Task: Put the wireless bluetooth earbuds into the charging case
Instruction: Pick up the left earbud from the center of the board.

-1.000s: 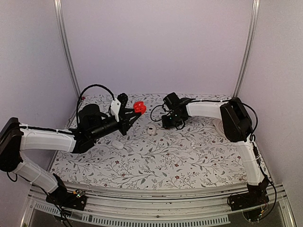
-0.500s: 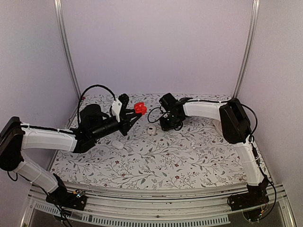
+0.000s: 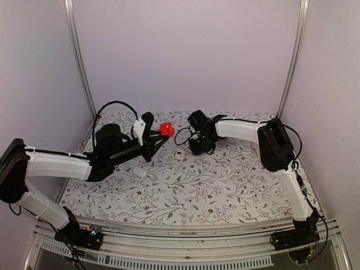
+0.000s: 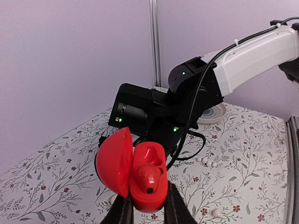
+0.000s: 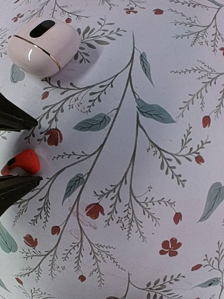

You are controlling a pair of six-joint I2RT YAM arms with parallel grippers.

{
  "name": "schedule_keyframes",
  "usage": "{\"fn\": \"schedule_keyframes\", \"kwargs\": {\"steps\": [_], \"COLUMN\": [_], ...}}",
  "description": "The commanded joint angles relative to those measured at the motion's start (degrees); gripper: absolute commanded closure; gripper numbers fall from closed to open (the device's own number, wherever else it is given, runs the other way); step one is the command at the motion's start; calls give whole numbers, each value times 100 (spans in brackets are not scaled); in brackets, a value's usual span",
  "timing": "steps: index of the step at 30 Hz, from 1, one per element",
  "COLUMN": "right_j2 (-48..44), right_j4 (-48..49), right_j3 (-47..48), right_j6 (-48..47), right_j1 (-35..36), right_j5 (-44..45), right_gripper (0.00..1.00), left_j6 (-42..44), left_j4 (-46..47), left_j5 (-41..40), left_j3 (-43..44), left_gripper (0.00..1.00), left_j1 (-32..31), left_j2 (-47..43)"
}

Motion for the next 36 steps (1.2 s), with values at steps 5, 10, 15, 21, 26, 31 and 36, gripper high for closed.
{"fn": "schedule_keyframes", "kwargs": {"steps": [5, 10, 15, 21, 26, 31, 36], "right_j2": [214, 240, 213, 269, 312, 307, 319], "right_j4": [-261, -226, -221, -263, -324, -314, -290], "right_j3": [158, 140, 144, 144, 134, 135, 169], "right_j6": [-675, -1322, -1863, -2084, -2124, -2160, -2114], "right_j1": [-90, -167, -171, -171, -176, -199, -221], "right_j5": [-5, -260, -403, -523, -451, -454, -550], "right_gripper": [66, 66, 66, 67, 69, 71, 76], "left_j6": [-45, -5, 6, 6, 1, -11, -19], "left_j4": [-8, -91, -143, -173, -191, -187, -193], "left_j5": [104, 109, 92, 100, 99, 140, 128], "left_j3": [280, 335, 349, 405, 434, 471, 473], "left_gripper": [100, 100, 100, 100, 100, 100, 100], "left_j1": [92, 86, 86, 87, 87, 87, 87], "left_j2": [166, 159, 151, 182, 201, 235, 236]}}
